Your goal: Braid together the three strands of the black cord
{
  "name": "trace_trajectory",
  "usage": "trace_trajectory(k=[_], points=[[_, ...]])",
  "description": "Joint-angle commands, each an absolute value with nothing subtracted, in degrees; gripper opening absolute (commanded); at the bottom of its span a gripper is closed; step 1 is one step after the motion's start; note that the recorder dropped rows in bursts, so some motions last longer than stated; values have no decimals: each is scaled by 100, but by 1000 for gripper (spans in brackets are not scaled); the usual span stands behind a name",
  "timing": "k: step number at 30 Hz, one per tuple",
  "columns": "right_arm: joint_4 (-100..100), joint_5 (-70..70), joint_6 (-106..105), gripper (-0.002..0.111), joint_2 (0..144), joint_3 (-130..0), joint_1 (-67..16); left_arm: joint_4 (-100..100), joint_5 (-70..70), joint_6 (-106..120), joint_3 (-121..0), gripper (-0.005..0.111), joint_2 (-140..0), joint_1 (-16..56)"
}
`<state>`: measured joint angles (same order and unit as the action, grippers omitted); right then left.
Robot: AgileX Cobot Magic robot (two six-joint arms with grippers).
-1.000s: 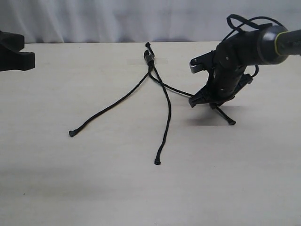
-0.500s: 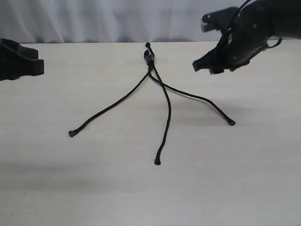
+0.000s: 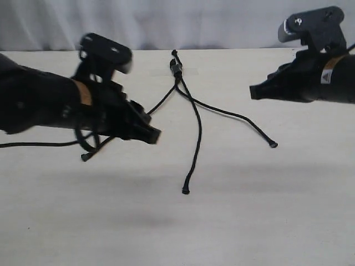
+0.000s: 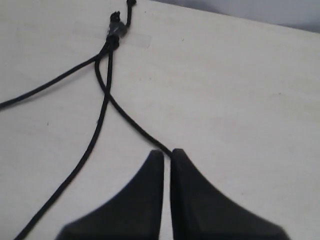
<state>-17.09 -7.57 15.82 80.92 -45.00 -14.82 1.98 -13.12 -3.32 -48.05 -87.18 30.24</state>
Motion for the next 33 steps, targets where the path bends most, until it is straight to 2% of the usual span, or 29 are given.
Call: trace_trajectory(k=[1, 6, 12, 24, 26, 30, 33], points=[[-1715, -274, 1628, 4, 8031, -3992, -1439, 226, -1230, -233, -5352, 37, -9733, 3618], [-1715, -259, 1628, 4, 8031, -3722, -1004, 215, -1301, 0, -6035, 37, -10742, 3981], [-1644, 106, 1628, 4, 8031, -3420, -411, 202, -1666, 102, -6659, 37, -11531, 4009], [-1569, 187, 1628, 4, 8031, -3422, -386, 202, -1744, 364, -6948, 35, -12139, 4033], [-1569, 201, 1628, 4, 8031, -3422, -386, 59, -1803, 364, -6948, 27, -12165, 4033], [-1569, 208, 1628, 4, 8031, -3422, -386, -158, -2105, 364, -6948, 0, -12165, 4033], [-1569, 208, 1628, 4, 8031, -3422, -386, -254, -2192, 364, -6948, 0, -12125, 4033]])
